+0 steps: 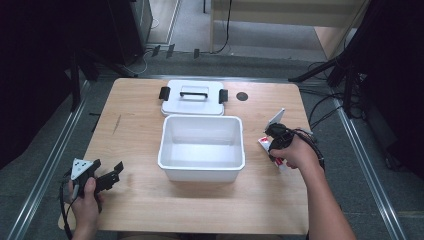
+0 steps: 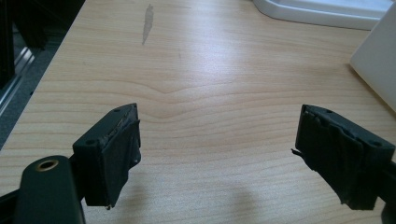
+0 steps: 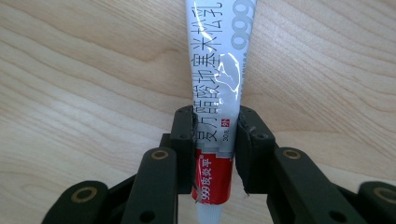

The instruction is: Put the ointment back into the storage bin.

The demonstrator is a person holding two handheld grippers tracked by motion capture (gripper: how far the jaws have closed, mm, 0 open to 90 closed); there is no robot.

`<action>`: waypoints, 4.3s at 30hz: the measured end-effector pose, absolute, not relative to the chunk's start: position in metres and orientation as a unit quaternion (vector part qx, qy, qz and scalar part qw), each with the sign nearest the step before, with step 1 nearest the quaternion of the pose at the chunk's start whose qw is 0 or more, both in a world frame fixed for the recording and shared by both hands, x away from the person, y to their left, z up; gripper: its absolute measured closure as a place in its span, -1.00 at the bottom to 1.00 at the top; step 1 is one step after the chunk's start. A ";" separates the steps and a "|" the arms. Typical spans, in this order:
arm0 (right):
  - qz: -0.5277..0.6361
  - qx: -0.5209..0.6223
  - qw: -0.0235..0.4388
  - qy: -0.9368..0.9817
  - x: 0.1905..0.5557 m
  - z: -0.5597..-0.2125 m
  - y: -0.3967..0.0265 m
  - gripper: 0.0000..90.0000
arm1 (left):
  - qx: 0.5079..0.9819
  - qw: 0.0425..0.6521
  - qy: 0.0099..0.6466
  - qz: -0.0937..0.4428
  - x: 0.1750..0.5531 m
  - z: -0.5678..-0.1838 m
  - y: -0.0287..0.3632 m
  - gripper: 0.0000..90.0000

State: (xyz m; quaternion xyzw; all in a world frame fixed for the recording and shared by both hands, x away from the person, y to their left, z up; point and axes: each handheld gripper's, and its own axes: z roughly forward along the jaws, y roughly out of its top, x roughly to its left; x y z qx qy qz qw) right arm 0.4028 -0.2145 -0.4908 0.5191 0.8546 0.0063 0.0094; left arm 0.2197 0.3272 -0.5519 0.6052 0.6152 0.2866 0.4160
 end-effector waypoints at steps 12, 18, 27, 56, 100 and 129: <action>0.015 0.509 0.020 0.860 0.401 -0.454 -0.206 0.61 | 0.605 0.416 0.615 0.287 0.220 -0.552 0.327 -0.67; 0.020 0.518 0.020 0.855 0.402 -0.435 -0.203 0.61 | 0.604 0.416 0.616 0.287 0.220 -0.552 0.327 -0.67; 0.029 0.521 0.023 0.853 0.403 -0.412 -0.195 0.61 | 0.604 0.416 0.616 0.287 0.220 -0.552 0.327 -0.67; 0.048 0.503 0.034 0.862 0.403 -0.362 -0.162 0.61 | 0.604 0.418 0.616 0.286 0.220 -0.552 0.327 -0.67; 0.103 0.257 0.032 0.960 0.376 -0.350 -0.088 0.60 | 0.604 0.418 0.616 0.285 0.220 -0.552 0.328 -0.67; 0.105 0.214 0.005 0.971 0.364 -0.371 -0.069 0.60 | 0.604 0.418 0.616 0.284 0.220 -0.552 0.328 -0.67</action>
